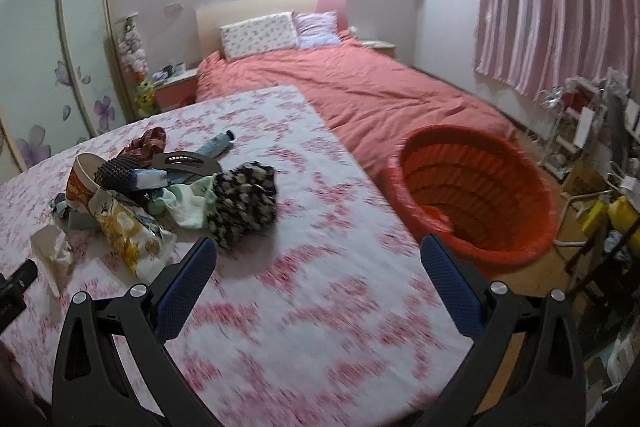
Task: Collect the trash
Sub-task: 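Grasp the white tissue with the left tool while the right tool grasps the floral cloth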
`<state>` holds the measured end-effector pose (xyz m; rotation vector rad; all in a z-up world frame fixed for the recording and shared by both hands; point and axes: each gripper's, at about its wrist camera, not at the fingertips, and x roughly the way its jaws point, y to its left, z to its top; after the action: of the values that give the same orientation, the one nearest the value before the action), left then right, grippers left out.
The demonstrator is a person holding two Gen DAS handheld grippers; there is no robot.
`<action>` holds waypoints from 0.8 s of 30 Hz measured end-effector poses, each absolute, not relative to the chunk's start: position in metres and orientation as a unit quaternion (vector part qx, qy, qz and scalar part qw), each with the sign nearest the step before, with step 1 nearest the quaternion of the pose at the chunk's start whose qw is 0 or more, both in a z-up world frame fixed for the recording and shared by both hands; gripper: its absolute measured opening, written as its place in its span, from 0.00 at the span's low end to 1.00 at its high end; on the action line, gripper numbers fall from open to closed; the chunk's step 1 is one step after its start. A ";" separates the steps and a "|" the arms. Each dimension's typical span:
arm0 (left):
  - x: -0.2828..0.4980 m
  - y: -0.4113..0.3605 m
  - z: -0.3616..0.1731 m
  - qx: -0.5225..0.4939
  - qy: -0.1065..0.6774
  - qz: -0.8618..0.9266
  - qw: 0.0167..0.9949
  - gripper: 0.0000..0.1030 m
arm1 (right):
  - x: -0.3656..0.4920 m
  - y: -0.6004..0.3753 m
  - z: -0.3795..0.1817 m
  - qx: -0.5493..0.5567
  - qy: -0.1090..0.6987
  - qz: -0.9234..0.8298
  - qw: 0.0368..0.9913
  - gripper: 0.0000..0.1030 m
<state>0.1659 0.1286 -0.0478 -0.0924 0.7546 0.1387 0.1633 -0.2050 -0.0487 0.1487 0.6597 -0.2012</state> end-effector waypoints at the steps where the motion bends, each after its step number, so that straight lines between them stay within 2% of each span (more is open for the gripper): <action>1: 0.174 0.130 -0.051 -0.046 0.374 0.067 0.924 0.96 | 0.171 -0.203 -0.050 0.075 0.325 -0.096 0.938 0.98; 10: 0.215 0.139 -0.066 -0.062 0.402 0.055 0.912 0.96 | 0.223 -0.190 -0.065 0.084 0.354 -0.075 0.928 0.98; 15: 0.230 0.141 -0.076 -0.068 0.419 0.046 0.904 0.88 | 0.246 -0.188 -0.082 0.078 0.384 -0.071 0.917 0.96; 21: 0.241 0.147 -0.088 -0.086 0.436 0.036 0.895 0.72 | 0.251 -0.192 -0.090 0.112 0.399 -0.045 0.909 0.79; 23: 0.241 0.147 -0.088 -0.090 0.434 0.030 0.896 0.62 | 0.252 -0.190 -0.091 0.114 0.401 -0.038 0.908 0.68; 24: 0.240 0.147 -0.088 -0.092 0.435 0.027 0.895 0.61 | 0.251 -0.189 -0.090 0.113 0.401 -0.033 0.908 0.65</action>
<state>0.2401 0.1471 -0.0877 -0.1915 0.9012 0.0550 0.2511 -0.1894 -0.0904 0.2341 0.8280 -0.0681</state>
